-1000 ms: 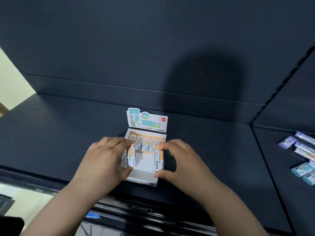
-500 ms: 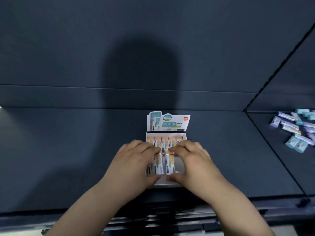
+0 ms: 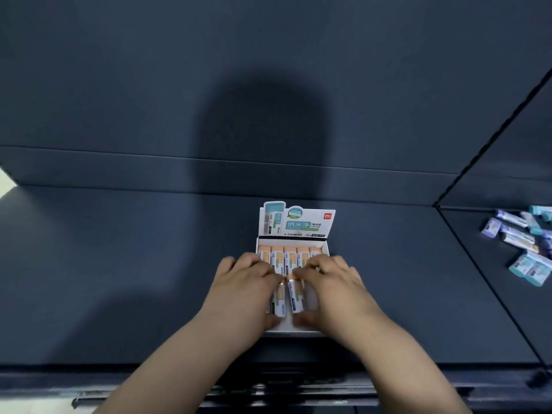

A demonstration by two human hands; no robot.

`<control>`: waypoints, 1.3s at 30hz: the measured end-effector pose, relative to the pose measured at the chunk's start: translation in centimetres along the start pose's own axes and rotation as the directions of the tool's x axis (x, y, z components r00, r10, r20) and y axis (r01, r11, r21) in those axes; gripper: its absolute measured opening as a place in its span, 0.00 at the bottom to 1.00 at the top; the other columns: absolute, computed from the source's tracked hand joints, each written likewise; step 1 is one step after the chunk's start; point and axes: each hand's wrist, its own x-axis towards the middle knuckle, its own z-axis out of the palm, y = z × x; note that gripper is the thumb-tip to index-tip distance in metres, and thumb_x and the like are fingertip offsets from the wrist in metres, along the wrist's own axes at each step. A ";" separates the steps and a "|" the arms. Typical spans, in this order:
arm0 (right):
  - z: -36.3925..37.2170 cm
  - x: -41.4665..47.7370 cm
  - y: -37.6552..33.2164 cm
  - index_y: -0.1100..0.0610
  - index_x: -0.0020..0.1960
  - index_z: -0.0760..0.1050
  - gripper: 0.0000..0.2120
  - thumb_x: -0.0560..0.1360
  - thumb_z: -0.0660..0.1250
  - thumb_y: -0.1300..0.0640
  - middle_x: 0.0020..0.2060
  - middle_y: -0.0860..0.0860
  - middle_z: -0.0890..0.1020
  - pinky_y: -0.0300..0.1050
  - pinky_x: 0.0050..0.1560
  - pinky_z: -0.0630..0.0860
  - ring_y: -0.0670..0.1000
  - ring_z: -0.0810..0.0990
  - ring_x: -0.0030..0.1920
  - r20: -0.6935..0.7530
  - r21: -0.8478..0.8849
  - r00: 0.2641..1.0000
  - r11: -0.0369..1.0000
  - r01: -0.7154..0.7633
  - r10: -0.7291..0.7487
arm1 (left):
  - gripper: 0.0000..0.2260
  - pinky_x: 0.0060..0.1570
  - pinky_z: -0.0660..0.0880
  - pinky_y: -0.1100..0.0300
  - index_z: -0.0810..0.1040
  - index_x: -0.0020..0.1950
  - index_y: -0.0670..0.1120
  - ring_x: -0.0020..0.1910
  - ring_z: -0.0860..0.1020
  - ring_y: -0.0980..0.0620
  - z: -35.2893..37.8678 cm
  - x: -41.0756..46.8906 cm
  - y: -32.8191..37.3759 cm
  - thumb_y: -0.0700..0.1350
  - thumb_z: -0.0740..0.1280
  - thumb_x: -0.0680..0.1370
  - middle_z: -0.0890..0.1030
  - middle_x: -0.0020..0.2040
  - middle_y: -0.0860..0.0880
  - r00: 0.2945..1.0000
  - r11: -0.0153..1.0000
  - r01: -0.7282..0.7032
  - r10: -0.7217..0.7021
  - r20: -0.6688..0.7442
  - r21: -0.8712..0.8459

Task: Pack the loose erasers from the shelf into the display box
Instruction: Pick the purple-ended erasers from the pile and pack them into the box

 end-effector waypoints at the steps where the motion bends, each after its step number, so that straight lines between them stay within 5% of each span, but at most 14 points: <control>1: 0.1 -0.1 0.2 0.43 0.67 0.67 0.34 0.62 0.72 0.42 0.62 0.44 0.66 0.38 0.52 0.54 0.49 0.60 0.62 0.004 -0.004 1.000 1.000 0.009 -0.009 | 0.26 0.53 0.50 0.57 0.69 0.66 0.56 0.65 0.59 0.55 0.0 0.0 0.1 0.58 0.66 0.69 0.71 0.62 0.60 1.000 1.000 0.008 -0.008 0.009 0.010; 12: 0.4 0.0 0.6 0.43 0.63 0.71 0.27 0.66 0.68 0.40 0.57 0.44 0.69 0.40 0.46 0.52 0.48 0.64 0.59 -0.011 -0.007 0.998 0.998 0.059 -0.059 | 0.22 0.60 0.49 0.56 0.71 0.66 0.55 0.69 0.53 0.49 0.3 -0.3 1.1 0.55 0.65 0.72 0.56 0.73 0.54 0.986 0.987 0.160 -0.160 0.039 -0.004; 19: 0.6 0.2 0.4 0.42 0.65 0.69 0.27 0.67 0.68 0.41 0.56 0.43 0.77 0.42 0.43 0.51 0.48 0.68 0.60 0.020 -0.025 0.998 0.998 0.065 -0.064 | 0.21 0.61 0.56 0.60 0.71 0.65 0.51 0.63 0.64 0.51 0.4 0.4 1.2 0.51 0.67 0.73 0.67 0.65 0.54 0.974 0.975 0.208 -0.199 0.109 -0.074; 23: 0.6 0.4 0.4 0.43 0.64 0.71 0.26 0.67 0.69 0.42 0.56 0.44 0.77 0.40 0.50 0.56 0.48 0.68 0.60 0.019 0.002 0.997 0.997 0.080 -0.080 | 0.21 0.60 0.57 0.60 0.72 0.65 0.50 0.63 0.65 0.51 0.5 0.4 1.3 0.51 0.67 0.73 0.69 0.64 0.53 0.974 0.977 0.204 -0.196 0.114 -0.059; 33: -1.0 -1.5 0.1 0.46 0.60 0.76 0.23 0.65 0.73 0.46 0.54 0.43 0.79 0.42 0.50 0.59 0.49 0.72 0.57 -0.153 0.003 0.985 0.997 0.081 -0.080 | 0.24 0.59 0.55 0.53 0.71 0.65 0.54 0.66 0.61 0.49 -0.6 -0.7 0.9 0.60 0.66 0.71 0.69 0.65 0.54 0.990 0.990 0.137 -0.136 0.020 -0.032; 39: -2.2 -3.7 0.2 0.50 0.55 0.79 0.22 0.62 0.76 0.46 0.49 0.46 0.81 0.44 0.47 0.65 0.53 0.78 0.51 -0.287 -0.024 0.958 0.999 -0.024 0.016 | 0.21 0.62 0.57 0.58 0.69 0.67 0.51 0.67 0.62 0.52 -1.1 0.2 1.7 0.56 0.63 0.75 0.69 0.66 0.53 0.991 0.992 -0.064 0.051 -0.121 -0.104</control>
